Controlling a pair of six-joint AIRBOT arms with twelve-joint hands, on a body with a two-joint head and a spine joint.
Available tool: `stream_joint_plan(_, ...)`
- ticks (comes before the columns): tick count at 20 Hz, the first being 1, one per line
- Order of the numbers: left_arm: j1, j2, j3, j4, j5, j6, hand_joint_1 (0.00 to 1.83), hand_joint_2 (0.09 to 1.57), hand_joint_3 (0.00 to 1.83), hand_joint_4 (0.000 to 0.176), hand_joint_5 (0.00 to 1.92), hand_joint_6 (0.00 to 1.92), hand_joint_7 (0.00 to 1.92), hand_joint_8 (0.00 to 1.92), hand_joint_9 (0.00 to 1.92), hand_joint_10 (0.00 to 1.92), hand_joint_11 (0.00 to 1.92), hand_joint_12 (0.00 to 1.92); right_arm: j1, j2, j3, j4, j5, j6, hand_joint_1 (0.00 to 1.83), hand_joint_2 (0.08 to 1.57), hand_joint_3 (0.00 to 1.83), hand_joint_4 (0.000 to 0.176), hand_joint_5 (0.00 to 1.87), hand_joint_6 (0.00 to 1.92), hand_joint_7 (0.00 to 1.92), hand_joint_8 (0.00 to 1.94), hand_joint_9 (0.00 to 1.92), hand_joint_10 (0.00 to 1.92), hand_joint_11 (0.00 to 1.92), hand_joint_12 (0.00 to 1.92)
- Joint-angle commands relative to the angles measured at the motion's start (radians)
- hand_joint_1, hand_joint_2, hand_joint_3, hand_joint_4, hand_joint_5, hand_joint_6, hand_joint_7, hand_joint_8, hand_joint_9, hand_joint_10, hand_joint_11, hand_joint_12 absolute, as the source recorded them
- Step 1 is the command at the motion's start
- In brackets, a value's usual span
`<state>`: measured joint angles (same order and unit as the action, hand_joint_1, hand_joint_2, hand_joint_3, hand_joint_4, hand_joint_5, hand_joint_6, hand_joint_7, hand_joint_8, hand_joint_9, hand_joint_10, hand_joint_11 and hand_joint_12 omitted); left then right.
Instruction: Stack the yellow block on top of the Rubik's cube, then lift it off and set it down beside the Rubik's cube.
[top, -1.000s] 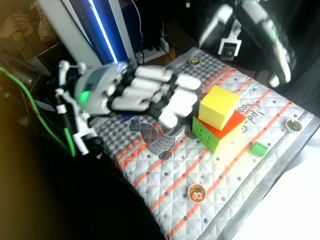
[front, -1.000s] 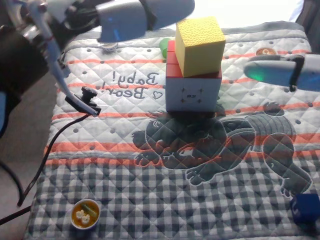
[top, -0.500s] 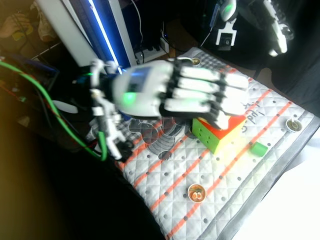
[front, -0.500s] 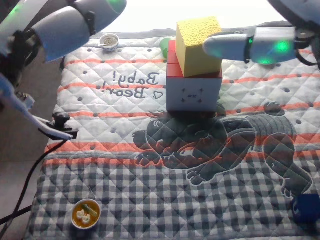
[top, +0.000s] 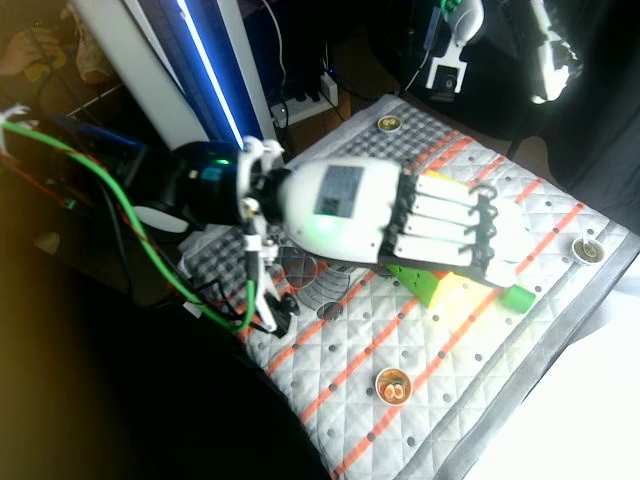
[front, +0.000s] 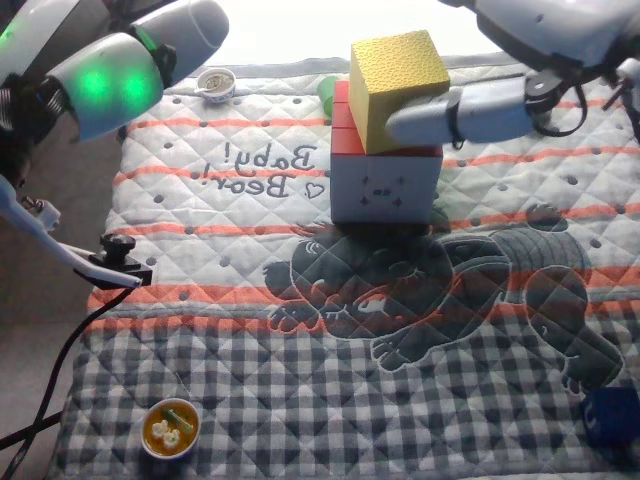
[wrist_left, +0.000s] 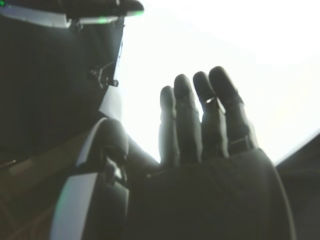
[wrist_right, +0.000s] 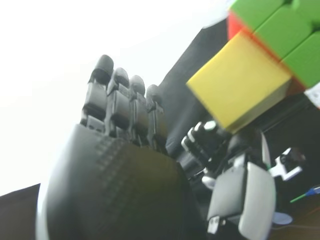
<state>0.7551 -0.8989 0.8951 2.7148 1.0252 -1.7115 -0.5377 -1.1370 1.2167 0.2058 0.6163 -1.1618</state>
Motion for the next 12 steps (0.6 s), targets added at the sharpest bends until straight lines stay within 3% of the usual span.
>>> stream_joint_plan(1, -0.005, 0.006, -0.001, 0.029, 0.137, -0.020, 0.42, 1.36, 0.00, 0.000, 0.49, 0.09, 0.47, 0.03, 0.13, 0.85, 0.00, 1.58, 0.022, -0.007, 0.010, -0.012, 0.104, 0.003, 0.37, 0.77, 0.00, 0.000, 0.14, 0.01, 0.12, 0.02, 0.06, 0.02, 0.00, 0.11)
stream_joint_plan(3, -0.004, 0.005, -0.002, 0.029, 0.140, -0.025, 0.50, 1.35, 0.00, 0.000, 0.50, 0.09, 0.46, 0.02, 0.17, 0.68, 0.00, 1.51, 0.022, -0.014, 0.017, -0.012, 0.088, 0.003, 0.32, 0.80, 0.00, 0.000, 0.25, 0.01, 0.22, 0.01, 0.14, 0.03, 0.00, 0.35)
stream_joint_plan(5, -0.002, 0.005, -0.002, 0.033, 0.141, -0.033, 0.56, 1.37, 0.00, 0.000, 0.52, 0.09, 0.47, 0.02, 0.17, 0.74, 0.00, 1.56, 0.022, -0.021, 0.023, -0.012, 0.068, 0.003, 0.25, 0.80, 0.00, 0.000, 0.34, 0.01, 0.33, 0.01, 0.23, 0.05, 0.00, 0.88)
stream_joint_plan(7, 0.002, 0.005, -0.002, 0.039, 0.145, -0.050, 0.60, 1.37, 0.00, 0.000, 0.52, 0.10, 0.48, 0.02, 0.14, 0.77, 0.00, 1.57, 0.022, -0.028, 0.030, -0.012, 0.057, 0.003, 0.38, 0.95, 0.02, 0.000, 0.33, 0.01, 0.29, 0.01, 0.22, 0.03, 0.00, 0.74)
stream_joint_plan(8, 0.004, 0.004, -0.002, 0.040, 0.148, -0.054, 0.64, 1.37, 0.00, 0.000, 0.52, 0.11, 0.47, 0.01, 0.12, 0.81, 0.00, 1.58, 0.022, -0.029, 0.032, -0.012, 0.053, 0.003, 0.47, 1.09, 0.02, 0.000, 0.53, 0.05, 0.49, 0.04, 0.40, 0.12, 0.00, 1.16)
stream_joint_plan(10, 0.009, 0.004, -0.005, 0.041, 0.156, -0.058, 0.65, 1.37, 0.00, 0.000, 0.52, 0.12, 0.47, 0.01, 0.12, 0.83, 0.00, 1.58, 0.022, -0.031, 0.033, -0.014, 0.051, 0.003, 0.59, 1.22, 0.01, 0.000, 0.68, 0.06, 0.69, 0.06, 0.59, 0.21, 0.05, 1.44)
stream_joint_plan(11, 0.010, 0.004, -0.006, 0.041, 0.158, -0.059, 0.66, 1.38, 0.00, 0.000, 0.52, 0.13, 0.47, 0.01, 0.11, 0.84, 0.00, 1.56, 0.022, -0.033, 0.033, -0.015, 0.051, 0.003, 0.65, 1.25, 0.00, 0.000, 0.76, 0.06, 0.79, 0.05, 0.63, 0.34, 0.12, 1.51)
stream_joint_plan(12, 0.012, 0.004, -0.007, 0.041, 0.161, -0.061, 0.66, 1.38, 0.00, 0.000, 0.52, 0.13, 0.47, 0.01, 0.10, 0.84, 0.00, 1.54, 0.022, -0.034, 0.034, -0.015, 0.050, 0.003, 0.81, 1.24, 0.00, 0.000, 0.87, 0.07, 0.91, 0.11, 0.60, 0.74, 0.17, 1.65)
